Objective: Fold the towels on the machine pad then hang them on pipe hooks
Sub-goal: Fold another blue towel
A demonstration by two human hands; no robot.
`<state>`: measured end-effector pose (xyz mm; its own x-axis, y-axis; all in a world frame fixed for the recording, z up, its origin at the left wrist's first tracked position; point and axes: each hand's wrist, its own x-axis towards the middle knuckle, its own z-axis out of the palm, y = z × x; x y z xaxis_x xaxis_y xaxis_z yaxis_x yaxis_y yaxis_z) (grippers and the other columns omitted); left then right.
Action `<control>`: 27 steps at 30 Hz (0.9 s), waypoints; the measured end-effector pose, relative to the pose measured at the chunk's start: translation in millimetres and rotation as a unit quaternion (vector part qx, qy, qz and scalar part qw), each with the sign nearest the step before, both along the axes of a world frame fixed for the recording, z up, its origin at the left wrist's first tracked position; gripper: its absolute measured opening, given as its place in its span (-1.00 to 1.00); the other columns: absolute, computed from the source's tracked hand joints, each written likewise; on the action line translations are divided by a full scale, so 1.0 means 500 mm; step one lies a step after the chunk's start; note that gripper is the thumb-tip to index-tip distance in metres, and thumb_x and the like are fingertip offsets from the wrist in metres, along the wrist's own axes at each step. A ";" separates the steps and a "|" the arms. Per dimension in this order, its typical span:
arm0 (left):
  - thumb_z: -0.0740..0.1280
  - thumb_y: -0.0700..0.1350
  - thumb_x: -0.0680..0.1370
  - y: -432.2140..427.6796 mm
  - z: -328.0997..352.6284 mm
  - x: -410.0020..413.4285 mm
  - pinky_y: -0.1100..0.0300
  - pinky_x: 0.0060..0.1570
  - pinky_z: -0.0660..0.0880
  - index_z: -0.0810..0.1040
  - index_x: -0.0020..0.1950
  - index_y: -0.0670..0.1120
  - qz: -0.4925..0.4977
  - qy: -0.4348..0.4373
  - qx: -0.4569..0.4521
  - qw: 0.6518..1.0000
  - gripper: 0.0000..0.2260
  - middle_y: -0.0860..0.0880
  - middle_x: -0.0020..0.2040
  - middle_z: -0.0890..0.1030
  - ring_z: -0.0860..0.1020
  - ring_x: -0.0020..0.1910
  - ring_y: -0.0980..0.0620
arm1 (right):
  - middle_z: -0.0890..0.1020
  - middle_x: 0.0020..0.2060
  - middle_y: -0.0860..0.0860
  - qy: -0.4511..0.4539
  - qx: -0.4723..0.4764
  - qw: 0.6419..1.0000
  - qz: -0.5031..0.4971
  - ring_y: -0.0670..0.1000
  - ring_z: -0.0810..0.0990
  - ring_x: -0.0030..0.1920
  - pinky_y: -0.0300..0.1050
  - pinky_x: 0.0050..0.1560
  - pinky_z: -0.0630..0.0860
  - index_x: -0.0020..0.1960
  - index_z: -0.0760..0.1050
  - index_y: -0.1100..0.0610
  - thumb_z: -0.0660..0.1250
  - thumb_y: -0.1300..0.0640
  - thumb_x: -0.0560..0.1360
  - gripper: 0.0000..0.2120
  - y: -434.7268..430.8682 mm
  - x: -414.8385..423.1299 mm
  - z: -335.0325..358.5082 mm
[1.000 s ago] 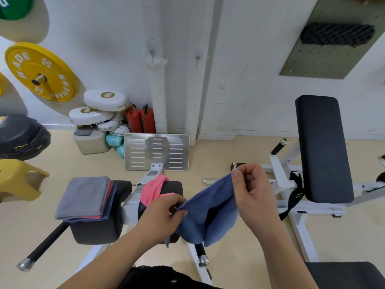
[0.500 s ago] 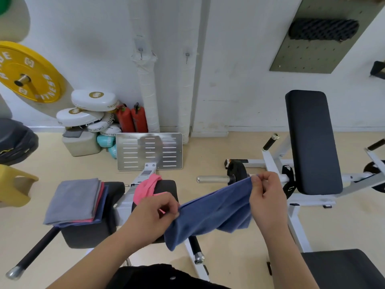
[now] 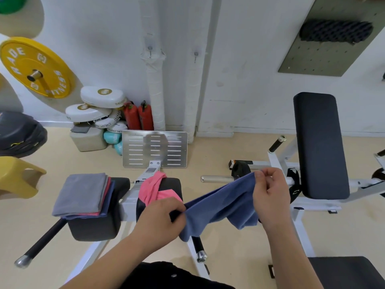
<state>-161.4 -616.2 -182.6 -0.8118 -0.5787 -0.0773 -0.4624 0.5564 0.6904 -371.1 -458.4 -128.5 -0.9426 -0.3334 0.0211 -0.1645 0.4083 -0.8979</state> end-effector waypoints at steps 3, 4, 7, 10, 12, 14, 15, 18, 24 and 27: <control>0.35 -0.04 0.49 -0.015 0.007 0.013 0.29 -0.21 0.53 0.63 -0.18 0.08 0.019 -0.001 0.001 1.000 -0.92 0.16 -0.24 0.66 0.61 -0.22 0.16 | 0.61 -0.13 -0.05 0.002 -0.007 1.000 -0.015 -0.17 0.57 -0.09 -0.28 -0.16 0.40 0.07 0.43 0.04 0.22 0.13 0.69 -0.96 0.005 -0.003 -0.002; 0.33 -0.01 0.51 -0.021 0.007 0.014 0.26 -0.20 0.52 0.62 -0.17 0.05 0.006 -0.001 -0.030 1.000 -0.89 0.14 -0.24 0.64 0.58 -0.23 0.16 | 0.62 -0.13 -0.05 0.004 -0.011 1.000 -0.019 -0.18 0.56 -0.10 -0.28 -0.17 0.40 0.07 0.43 0.04 0.22 0.13 0.69 -0.96 0.005 -0.002 -0.002; 0.25 0.05 0.62 -0.038 -0.005 0.015 0.38 -0.19 0.38 0.61 -0.08 -0.02 -0.046 -0.003 -0.087 0.995 -0.78 0.13 -0.15 0.57 0.50 -0.20 0.16 | 0.63 -0.14 -0.01 0.008 -0.022 1.000 -0.021 -0.18 0.58 -0.11 -0.30 -0.17 0.41 0.06 0.43 0.03 0.23 0.12 0.69 -0.96 0.001 0.002 -0.003; 0.22 0.04 0.60 -0.053 -0.015 0.023 0.38 -0.20 0.34 0.62 -0.09 -0.03 -0.087 -0.022 -0.123 0.988 -0.76 0.10 -0.12 0.59 0.48 -0.22 0.16 | 0.63 -0.14 -0.04 0.008 -0.019 1.000 -0.009 -0.33 0.56 -0.15 -0.48 -0.21 0.41 0.05 0.43 0.01 0.23 0.14 0.69 -0.94 -0.005 0.002 0.002; 0.28 -0.02 0.53 -0.059 -0.018 0.030 0.30 -0.26 0.41 0.60 -0.18 -0.04 -0.089 -0.025 -0.153 0.984 -0.83 0.09 -0.16 0.57 0.49 -0.27 0.13 | 0.63 -0.15 -0.07 0.018 -0.017 1.000 -0.004 -0.39 0.54 -0.17 -0.54 -0.22 0.39 0.04 0.43 0.02 0.24 0.15 0.69 -0.93 -0.008 -0.001 0.006; 0.36 -0.10 0.50 -0.063 -0.012 0.032 0.20 -0.26 0.48 0.59 -0.22 -0.08 -0.078 -0.039 -0.143 0.986 -0.89 0.07 -0.17 0.55 0.50 -0.26 0.07 | 0.62 -0.13 -0.08 0.025 -0.019 0.999 0.002 -0.39 0.54 -0.16 -0.48 -0.20 0.40 0.07 0.44 0.04 0.24 0.12 0.69 -0.97 -0.014 -0.002 0.012; 0.36 -0.09 0.50 -0.066 -0.007 0.033 0.17 -0.23 0.50 0.58 -0.21 -0.09 -0.063 -0.052 -0.132 0.988 -0.88 0.07 -0.17 0.54 0.50 -0.25 0.06 | 0.62 -0.13 -0.10 0.026 -0.023 0.999 0.007 -0.39 0.54 -0.15 -0.44 -0.19 0.39 0.08 0.44 0.04 0.24 0.11 0.69 -0.98 -0.018 -0.001 0.014; 0.32 -0.06 0.49 -0.086 0.016 0.044 0.14 -0.15 0.53 0.55 -0.20 -0.03 -0.026 -0.065 -0.088 0.994 -0.90 0.12 -0.19 0.52 0.51 -0.21 0.10 | 0.61 -0.16 -0.14 0.033 -0.037 0.999 0.017 -0.40 0.54 -0.16 -0.36 -0.16 0.37 0.08 0.44 0.02 0.24 0.10 0.69 -0.98 -0.031 -0.002 0.024; 0.39 -0.22 0.53 -0.127 0.101 0.089 0.32 -0.14 0.53 0.60 -0.13 0.11 0.097 0.006 0.028 0.995 -0.80 0.14 -0.19 0.64 0.60 -0.15 0.13 | 0.61 -0.17 -0.08 0.056 -0.052 0.997 0.018 -0.32 0.56 -0.17 -0.44 -0.19 0.39 0.12 0.46 0.10 0.25 0.11 0.69 -0.93 -0.067 -0.031 0.022; 0.39 -0.27 0.56 -0.160 0.174 0.097 0.47 -0.18 0.50 0.65 -0.08 0.00 0.181 0.110 0.069 0.975 -0.83 0.13 -0.15 0.68 0.59 -0.16 0.25 | 0.61 -0.15 -0.01 0.028 -0.060 0.997 0.043 -0.12 0.57 -0.16 -0.22 -0.16 0.43 0.12 0.44 0.06 0.23 0.07 0.69 -0.93 -0.108 -0.039 0.019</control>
<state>-112.7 -696.3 -95.6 -0.5624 -0.8266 -0.0223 -0.4436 0.2788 0.8518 -390.7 -512.5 -118.8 -0.9071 -0.4042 0.1177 -0.2458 0.2814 -0.9276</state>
